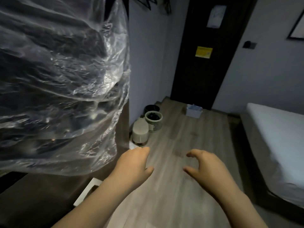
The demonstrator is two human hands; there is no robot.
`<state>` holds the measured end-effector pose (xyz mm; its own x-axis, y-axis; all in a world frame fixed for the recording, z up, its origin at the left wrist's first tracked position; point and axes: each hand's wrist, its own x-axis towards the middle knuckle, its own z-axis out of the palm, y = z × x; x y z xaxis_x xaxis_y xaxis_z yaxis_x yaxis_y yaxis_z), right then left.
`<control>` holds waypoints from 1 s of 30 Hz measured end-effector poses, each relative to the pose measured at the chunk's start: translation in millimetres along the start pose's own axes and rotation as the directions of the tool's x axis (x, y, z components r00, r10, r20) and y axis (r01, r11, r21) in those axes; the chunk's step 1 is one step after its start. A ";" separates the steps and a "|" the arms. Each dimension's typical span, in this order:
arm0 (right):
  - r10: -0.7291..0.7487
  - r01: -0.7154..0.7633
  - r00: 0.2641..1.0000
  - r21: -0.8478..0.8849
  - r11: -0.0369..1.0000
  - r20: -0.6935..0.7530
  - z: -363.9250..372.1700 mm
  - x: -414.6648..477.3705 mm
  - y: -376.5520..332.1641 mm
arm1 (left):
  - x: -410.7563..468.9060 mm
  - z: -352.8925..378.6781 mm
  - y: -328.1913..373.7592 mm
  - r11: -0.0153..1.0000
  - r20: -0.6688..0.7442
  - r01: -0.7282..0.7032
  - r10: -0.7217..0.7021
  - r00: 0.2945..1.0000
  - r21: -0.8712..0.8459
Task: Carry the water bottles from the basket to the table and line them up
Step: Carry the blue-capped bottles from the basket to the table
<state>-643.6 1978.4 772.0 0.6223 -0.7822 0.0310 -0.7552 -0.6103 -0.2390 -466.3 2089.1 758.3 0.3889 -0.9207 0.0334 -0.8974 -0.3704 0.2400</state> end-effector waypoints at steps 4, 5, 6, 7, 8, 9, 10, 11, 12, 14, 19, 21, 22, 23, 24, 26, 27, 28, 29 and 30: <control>0.077 -0.077 0.997 -0.009 0.997 -0.020 -12.6 45.4 7.8 | 65.8 -5.1 -1.9 0.994 -0.006 -0.106 0.106 0.994 0.004; 0.098 -0.099 0.995 -0.008 0.995 -0.028 -14.4 55.4 11.3 | 81.4 -4.4 -1.2 0.992 -0.004 -0.128 0.128 0.992 0.003; 0.117 -0.117 0.992 -0.006 0.993 -0.035 -16.2 65.1 15.5 | 96.6 -3.4 0.6 0.989 0.004 -0.147 0.147 0.989 -0.003; 0.134 -0.135 0.990 -0.001 0.991 -0.041 -17.8 74.0 20.0 | 111.1 -2.4 3.0 0.987 0.015 -0.158 0.159 0.987 -0.011; 0.154 -0.154 0.987 0.006 0.988 -0.044 -18.7 83.0 25.2 | 125.5 -0.6 5.6 0.986 0.022 -0.169 0.169 0.985 -0.019; 0.171 -0.170 0.984 0.011 0.985 -0.048 -19.6 93.1 32.1 | 142.4 1.7 9.1 0.982 0.022 -0.187 0.188 0.982 -0.021; 0.179 -0.179 0.983 0.011 0.984 -0.046 -20.0 100.8 35.9 | 153.9 2.6 11.4 0.979 0.021 -0.202 0.203 0.979 -0.022; 0.190 -0.190 0.981 0.013 0.982 -0.044 -20.1 109.3 40.1 | 165.7 3.3 14.2 0.977 0.023 -0.214 0.214 0.976 -0.023; 0.208 -0.208 0.977 0.019 0.978 -0.049 -19.9 121.9 48.7 | 183.6 6.0 19.3 0.973 0.023 -0.231 0.232 0.973 -0.026; 0.230 -0.229 0.971 0.024 0.973 -0.065 -20.6 147.0 65.2 | 216.9 9.7 29.2 0.966 0.018 -0.256 0.257 0.966 -0.023; 0.249 -0.245 0.964 0.047 0.968 -0.097 -29.3 221.3 120.2 | 306.9 19.0 59.9 0.962 -0.005 -0.272 0.271 0.962 -0.033; 0.256 -0.249 0.959 0.066 0.966 -0.120 -36.6 252.7 145.5 | 342.9 21.6 75.1 0.963 -0.005 -0.269 0.269 0.963 -0.035; 0.261 -0.253 0.957 0.075 0.965 -0.125 -40.9 267.9 158.0 | 360.2 22.3 83.2 0.963 0.000 -0.266 0.266 0.964 -0.034; 0.266 -0.257 0.956 0.082 0.963 -0.122 -45.5 282.6 170.4 | 377.2 23.3 91.4 0.964 0.006 -0.264 0.264 0.965 -0.032; 0.270 -0.261 0.955 0.088 0.961 -0.120 -49.9 297.2 182.3 | 394.1 24.3 99.4 0.965 0.011 -0.261 0.261 0.965 -0.030; 0.272 -0.261 0.954 0.097 0.960 -0.127 -57.1 325.3 205.7 | 426.8 26.6 112.7 0.965 0.016 -0.260 0.260 0.965 -0.027; 0.270 -0.259 0.954 0.096 0.961 -0.134 -59.8 339.0 216.5 | 442.6 27.7 118.0 0.965 0.015 -0.261 0.262 0.965 -0.027; 0.269 -0.258 0.953 0.097 0.961 -0.138 -61.7 352.8 226.6 | 458.4 28.7 122.8 0.965 0.018 -0.262 0.262 0.965 -0.027; 0.270 -0.258 0.953 0.099 0.961 -0.140 -63.3 365.4 234.8 | 473.0 29.7 126.9 0.965 0.026 -0.260 0.261 0.965 -0.029; 0.273 -0.260 0.952 0.103 0.960 -0.140 -64.5 377.7 242.2 | 487.3 31.3 130.2 0.965 0.030 -0.259 0.260 0.965 -0.029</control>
<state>-604.7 1527.1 788.5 0.3576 -0.9285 0.1003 -0.8655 -0.3698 -0.3379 -400.2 1588.3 775.5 0.1356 -0.9886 0.0660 -0.9610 -0.1150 0.2515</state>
